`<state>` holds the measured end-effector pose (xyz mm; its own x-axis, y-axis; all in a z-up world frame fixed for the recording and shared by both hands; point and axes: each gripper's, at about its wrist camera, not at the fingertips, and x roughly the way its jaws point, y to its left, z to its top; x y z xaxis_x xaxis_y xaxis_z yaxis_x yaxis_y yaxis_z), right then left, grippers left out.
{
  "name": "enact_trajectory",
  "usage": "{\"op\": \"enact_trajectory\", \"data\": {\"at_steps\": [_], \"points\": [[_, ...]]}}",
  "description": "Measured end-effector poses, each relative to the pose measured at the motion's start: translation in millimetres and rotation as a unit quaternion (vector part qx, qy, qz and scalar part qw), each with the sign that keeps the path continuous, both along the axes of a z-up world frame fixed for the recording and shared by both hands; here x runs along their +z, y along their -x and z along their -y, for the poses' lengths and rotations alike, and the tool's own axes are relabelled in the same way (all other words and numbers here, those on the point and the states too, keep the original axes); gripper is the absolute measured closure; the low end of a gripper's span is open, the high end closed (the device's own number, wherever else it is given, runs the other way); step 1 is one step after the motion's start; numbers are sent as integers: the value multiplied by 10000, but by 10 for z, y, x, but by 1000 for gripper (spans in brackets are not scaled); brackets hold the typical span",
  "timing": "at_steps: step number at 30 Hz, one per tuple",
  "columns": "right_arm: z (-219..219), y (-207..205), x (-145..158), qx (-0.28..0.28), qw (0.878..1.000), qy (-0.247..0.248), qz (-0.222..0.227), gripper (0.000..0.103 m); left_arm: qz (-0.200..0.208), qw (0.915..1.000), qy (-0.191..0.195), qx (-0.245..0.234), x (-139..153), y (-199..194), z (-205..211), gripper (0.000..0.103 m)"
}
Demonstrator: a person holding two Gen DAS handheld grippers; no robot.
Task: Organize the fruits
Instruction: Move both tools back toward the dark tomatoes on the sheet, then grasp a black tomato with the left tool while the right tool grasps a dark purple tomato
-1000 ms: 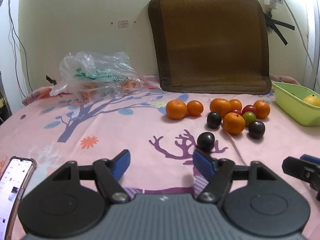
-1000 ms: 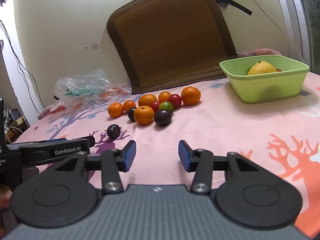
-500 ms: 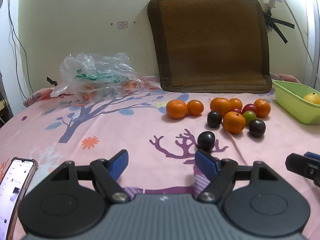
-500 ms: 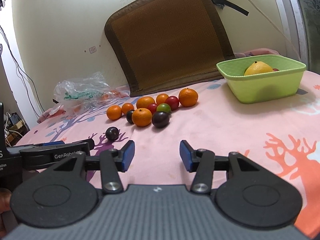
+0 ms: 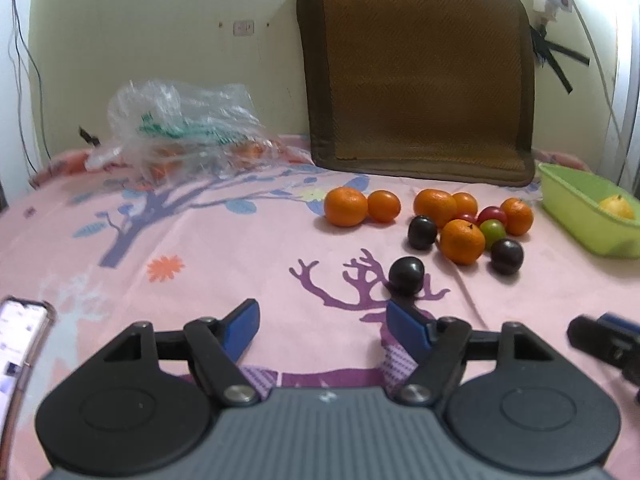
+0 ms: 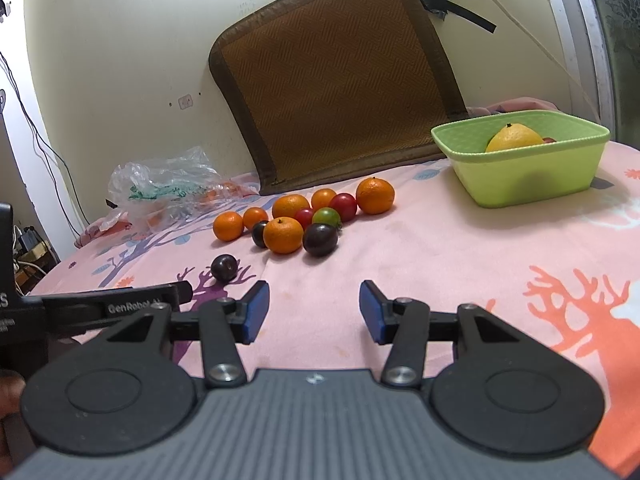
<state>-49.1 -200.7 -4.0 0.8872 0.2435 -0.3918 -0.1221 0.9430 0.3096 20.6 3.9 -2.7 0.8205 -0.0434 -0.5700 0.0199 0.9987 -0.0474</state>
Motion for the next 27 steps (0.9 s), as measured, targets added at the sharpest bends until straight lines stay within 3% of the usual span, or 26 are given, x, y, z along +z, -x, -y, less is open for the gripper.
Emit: {"op": "enact_trajectory", "data": {"at_steps": [3,11,17,19,20,22,27], "points": [[4,-54,4,101,9999,35,-128,51,-50,9994,281,-175,9,-52,-61,35],[-8,-558,76,532,9961,664,-233,51,19,9979,67,-640,81,-305,166,40],[-87,-942,71,885,9906,969,-378,52,-234,9956,-51,-903,-3,-483,344,63],[-121,-1011,56,962,9887,1082,-394,57,-232,9955,-60,-914,-9,-476,334,69],[-122,-1047,40,1034,9876,1090,-453,66,-218,9949,-23,-989,-9,-465,331,78],[-100,-1063,38,1042,9882,1022,-468,71,-202,9945,-47,-1029,5,-436,352,79],[55,-869,108,1054,9909,784,-274,71,22,9896,269,-1410,190,-372,474,79]]}}
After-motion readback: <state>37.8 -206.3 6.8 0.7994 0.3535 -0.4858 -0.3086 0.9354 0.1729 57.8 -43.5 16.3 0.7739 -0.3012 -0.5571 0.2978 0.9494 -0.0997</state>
